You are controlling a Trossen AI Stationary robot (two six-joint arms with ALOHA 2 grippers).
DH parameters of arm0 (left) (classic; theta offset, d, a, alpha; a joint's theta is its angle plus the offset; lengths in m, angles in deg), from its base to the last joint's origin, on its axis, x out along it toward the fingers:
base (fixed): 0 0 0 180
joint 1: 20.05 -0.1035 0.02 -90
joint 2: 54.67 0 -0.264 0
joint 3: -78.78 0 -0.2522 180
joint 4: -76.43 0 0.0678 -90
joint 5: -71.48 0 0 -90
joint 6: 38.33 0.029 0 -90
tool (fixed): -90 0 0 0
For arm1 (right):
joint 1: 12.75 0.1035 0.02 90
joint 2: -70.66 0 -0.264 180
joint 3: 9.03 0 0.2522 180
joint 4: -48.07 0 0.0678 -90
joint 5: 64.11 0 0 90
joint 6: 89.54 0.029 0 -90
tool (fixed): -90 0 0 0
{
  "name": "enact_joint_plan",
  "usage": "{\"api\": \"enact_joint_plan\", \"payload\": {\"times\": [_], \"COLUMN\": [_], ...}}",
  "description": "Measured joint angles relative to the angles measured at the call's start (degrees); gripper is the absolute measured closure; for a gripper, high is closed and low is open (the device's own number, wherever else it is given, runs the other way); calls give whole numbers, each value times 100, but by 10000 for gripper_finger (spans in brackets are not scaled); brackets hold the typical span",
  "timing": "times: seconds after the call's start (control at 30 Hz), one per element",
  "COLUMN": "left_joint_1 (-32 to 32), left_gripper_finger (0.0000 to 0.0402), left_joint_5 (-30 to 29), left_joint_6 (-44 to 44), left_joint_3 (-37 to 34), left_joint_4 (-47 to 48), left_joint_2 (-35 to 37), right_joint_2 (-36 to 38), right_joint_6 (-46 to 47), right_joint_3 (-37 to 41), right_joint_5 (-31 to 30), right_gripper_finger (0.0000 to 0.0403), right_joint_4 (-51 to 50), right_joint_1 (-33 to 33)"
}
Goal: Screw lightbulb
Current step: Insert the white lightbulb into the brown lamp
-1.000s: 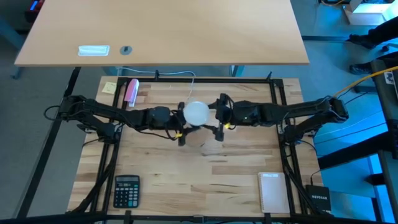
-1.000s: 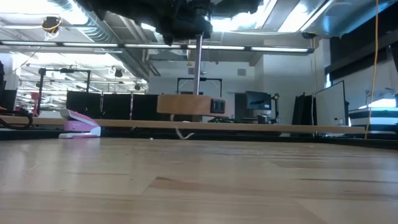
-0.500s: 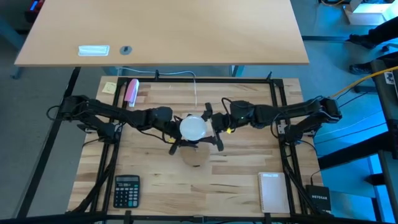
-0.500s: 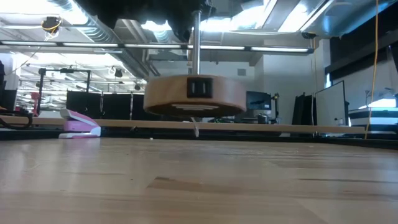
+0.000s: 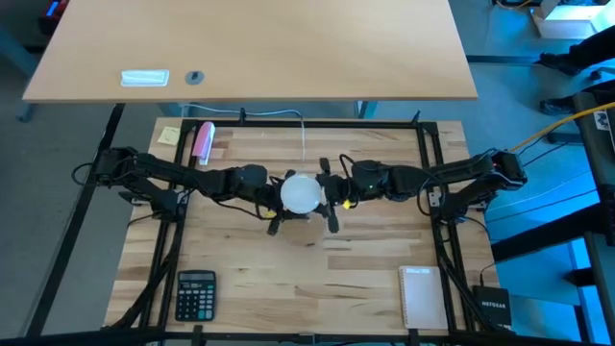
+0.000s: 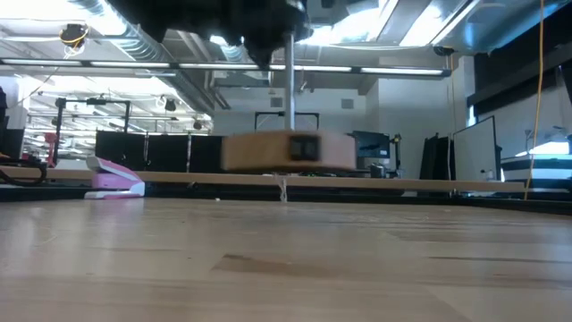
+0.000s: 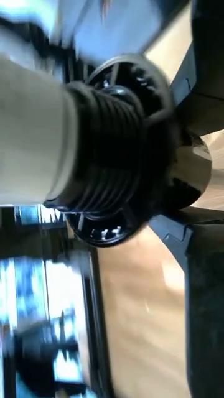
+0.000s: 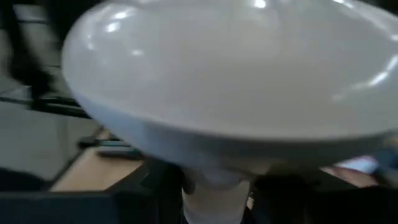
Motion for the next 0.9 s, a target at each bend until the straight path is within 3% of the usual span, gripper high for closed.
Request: {"api": "enact_joint_plan", "payload": {"times": [0.2, 0.33, 0.63, 0.8, 0.9], "left_joint_1": [109, 245, 302, 308, 306], "left_gripper_finger": [271, 271, 272, 272, 272], "left_joint_5": [-2092, -2904, -3063, -3011, -2922], "left_joint_6": [-129, -129, -5, -94, -103], "left_joint_3": [-3, 2, 4, 4, 2], "left_joint_4": [-26, -100, -79, -34, -33], "left_joint_2": [0, -2, -7, -7, -7], "right_joint_2": [0, -10, -23, 162, 426], "right_joint_6": [-180, -151, -213, -325, -252], "right_joint_3": [0, -8, -11, -4, -4], "right_joint_5": [-2295, -3003, -2716, -2636, -2568], "right_gripper_finger": [233, 234, 236, 129, 73], "right_joint_4": [-61, -49, -20, -334, -1090], "right_joint_1": [271, 309, 281, 279, 282]}}
